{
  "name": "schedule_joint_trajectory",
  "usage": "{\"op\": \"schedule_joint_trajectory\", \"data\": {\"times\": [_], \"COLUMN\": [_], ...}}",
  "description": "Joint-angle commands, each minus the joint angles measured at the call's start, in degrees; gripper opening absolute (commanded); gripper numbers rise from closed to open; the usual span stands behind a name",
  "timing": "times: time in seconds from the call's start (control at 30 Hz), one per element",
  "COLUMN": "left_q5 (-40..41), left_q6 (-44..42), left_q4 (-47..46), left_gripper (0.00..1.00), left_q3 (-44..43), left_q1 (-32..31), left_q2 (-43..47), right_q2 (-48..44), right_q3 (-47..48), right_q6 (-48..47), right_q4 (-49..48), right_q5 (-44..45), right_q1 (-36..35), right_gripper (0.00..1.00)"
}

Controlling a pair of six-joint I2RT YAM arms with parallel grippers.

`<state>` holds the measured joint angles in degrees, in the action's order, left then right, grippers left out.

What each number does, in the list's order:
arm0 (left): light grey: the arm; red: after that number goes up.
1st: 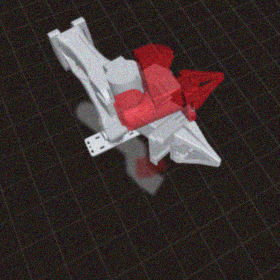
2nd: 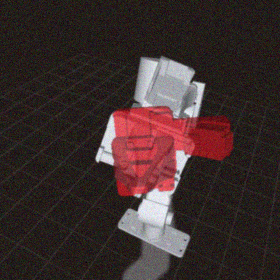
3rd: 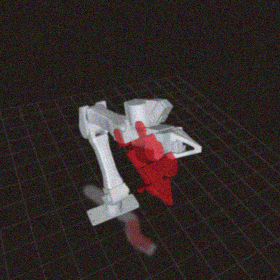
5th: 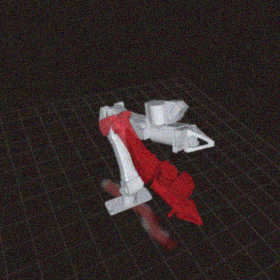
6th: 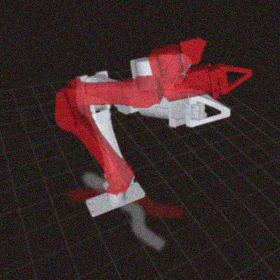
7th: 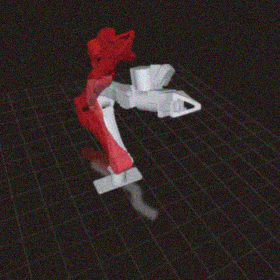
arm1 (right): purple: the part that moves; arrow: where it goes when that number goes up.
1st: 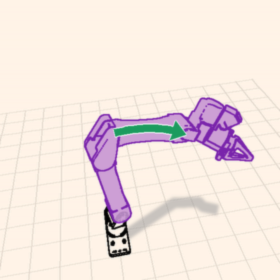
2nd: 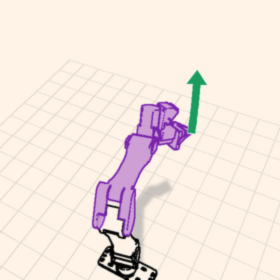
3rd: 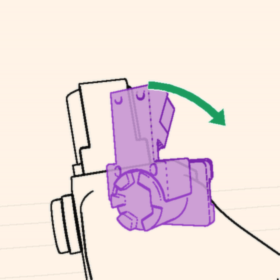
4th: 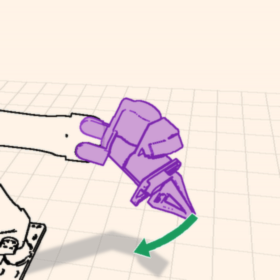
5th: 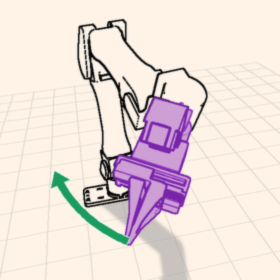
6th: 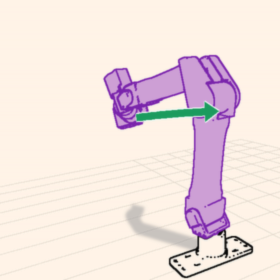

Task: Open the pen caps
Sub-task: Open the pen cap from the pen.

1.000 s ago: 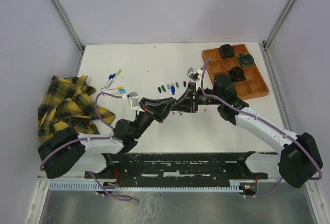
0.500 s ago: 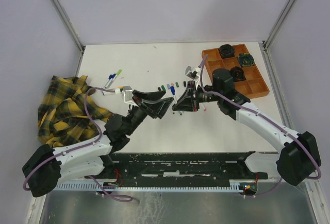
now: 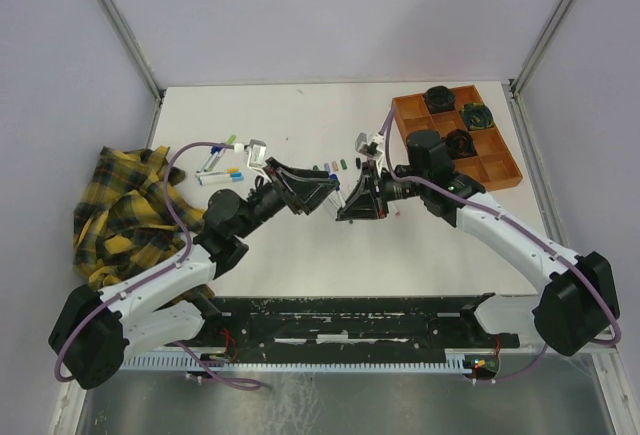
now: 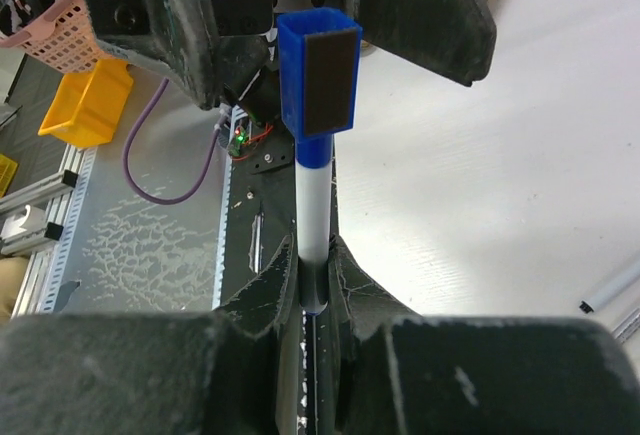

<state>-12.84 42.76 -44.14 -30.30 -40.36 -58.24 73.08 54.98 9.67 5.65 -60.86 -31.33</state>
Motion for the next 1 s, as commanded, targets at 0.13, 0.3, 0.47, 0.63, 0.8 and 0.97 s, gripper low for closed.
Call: {"op": "schedule_joint_trajectory", "data": {"times": [0.13,0.3,0.47,0.63,0.8,0.97], "left_q5": [-3.8,-4.7,-5.3,-5.4,-5.3,-4.6], "left_q6": [3.3,4.1,4.3,3.7,2.9,2.3], "left_q4": [-0.1,-0.6,-0.5,0.7,1.8,2.0], "left_gripper": [0.62,0.49,0.38,0.23,0.19,0.03], "left_q3": [-3.1,-3.4,-3.8,-4.6,-5.1,-4.9], "left_q1": [0.2,0.1,0.1,0.1,0.1,0.1], "left_q2": [-0.9,-2.8,-4.2,-4.5,-4.4,-4.4], "right_q2": [0.7,1.5,1.8,1.9,1.8,1.9], "right_q3": [3.0,3.2,3.7,3.8,4.1,4.2], "right_q6": [-2.3,-2.9,-3.6,-4.2,-4.3,-2.8], "right_q4": [0.9,1.8,3.0,3.6,4.0,3.1], "right_q5": [-0.7,-0.2,0.1,0.3,0.2,-0.5], "right_q1": [0.0,0.0,0.0,0.0,0.0,0.1], "right_gripper": [0.0,0.0,0.0,0.0,0.0,0.07]}}
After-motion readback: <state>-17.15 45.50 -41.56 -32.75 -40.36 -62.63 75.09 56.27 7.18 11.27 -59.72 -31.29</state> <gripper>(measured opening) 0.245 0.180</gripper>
